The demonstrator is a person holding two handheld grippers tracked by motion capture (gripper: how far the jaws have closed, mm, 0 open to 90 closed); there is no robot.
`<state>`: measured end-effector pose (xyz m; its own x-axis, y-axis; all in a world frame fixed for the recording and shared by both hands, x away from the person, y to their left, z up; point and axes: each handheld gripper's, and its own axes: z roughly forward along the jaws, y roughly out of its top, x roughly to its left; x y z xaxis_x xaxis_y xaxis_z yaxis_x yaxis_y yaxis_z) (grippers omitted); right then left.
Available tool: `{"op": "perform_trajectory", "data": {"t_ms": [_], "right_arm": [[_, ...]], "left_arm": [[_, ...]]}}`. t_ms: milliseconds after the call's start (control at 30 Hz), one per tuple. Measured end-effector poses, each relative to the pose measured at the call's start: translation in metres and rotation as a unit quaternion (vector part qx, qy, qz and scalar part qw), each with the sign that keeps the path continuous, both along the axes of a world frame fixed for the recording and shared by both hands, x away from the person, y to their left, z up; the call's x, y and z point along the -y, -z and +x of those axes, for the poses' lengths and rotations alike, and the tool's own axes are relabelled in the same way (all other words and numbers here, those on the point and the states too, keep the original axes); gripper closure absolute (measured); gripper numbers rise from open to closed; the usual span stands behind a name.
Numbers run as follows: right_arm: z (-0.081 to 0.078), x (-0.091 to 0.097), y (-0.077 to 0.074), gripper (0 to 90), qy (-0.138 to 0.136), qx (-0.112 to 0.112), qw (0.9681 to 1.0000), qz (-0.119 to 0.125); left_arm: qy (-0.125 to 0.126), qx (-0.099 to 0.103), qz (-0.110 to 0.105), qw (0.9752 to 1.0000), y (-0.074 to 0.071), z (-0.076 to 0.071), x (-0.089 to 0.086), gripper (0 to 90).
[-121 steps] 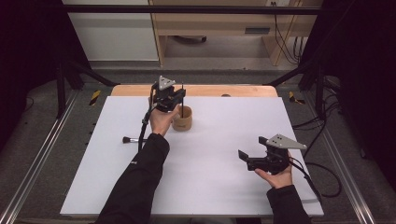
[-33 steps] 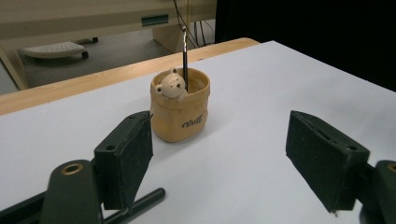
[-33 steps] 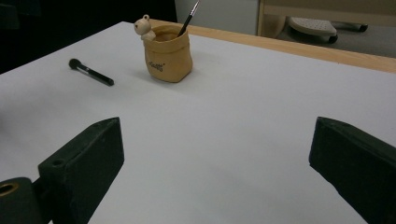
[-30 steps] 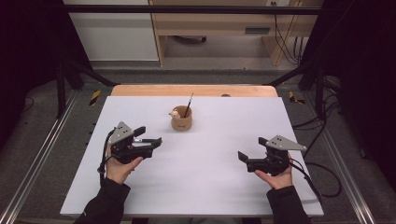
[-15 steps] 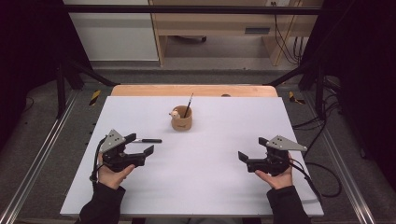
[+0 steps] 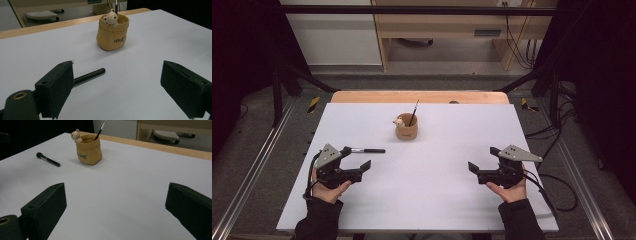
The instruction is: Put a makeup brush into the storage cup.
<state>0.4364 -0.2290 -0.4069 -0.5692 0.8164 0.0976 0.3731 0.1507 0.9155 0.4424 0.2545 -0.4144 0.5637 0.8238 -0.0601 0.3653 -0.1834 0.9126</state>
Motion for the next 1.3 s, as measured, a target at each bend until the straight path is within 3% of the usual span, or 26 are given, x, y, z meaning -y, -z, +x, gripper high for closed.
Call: {"op": "perform_trajectory", "data": {"t_ms": [533,1300], "right_arm": [[0.001,0.0,0.002,4.1,0.001,-0.004,1.0,-0.001],[0.002,-0.001,0.002,4.2,-0.003,-0.004,1.0,-0.001]], "left_arm": [[0.004,-0.012,0.005,0.9999,-0.002,0.011,-0.012,11.1],[0.012,-0.041,0.053,0.9977,0.004,0.037,-0.017,11.6]]}}
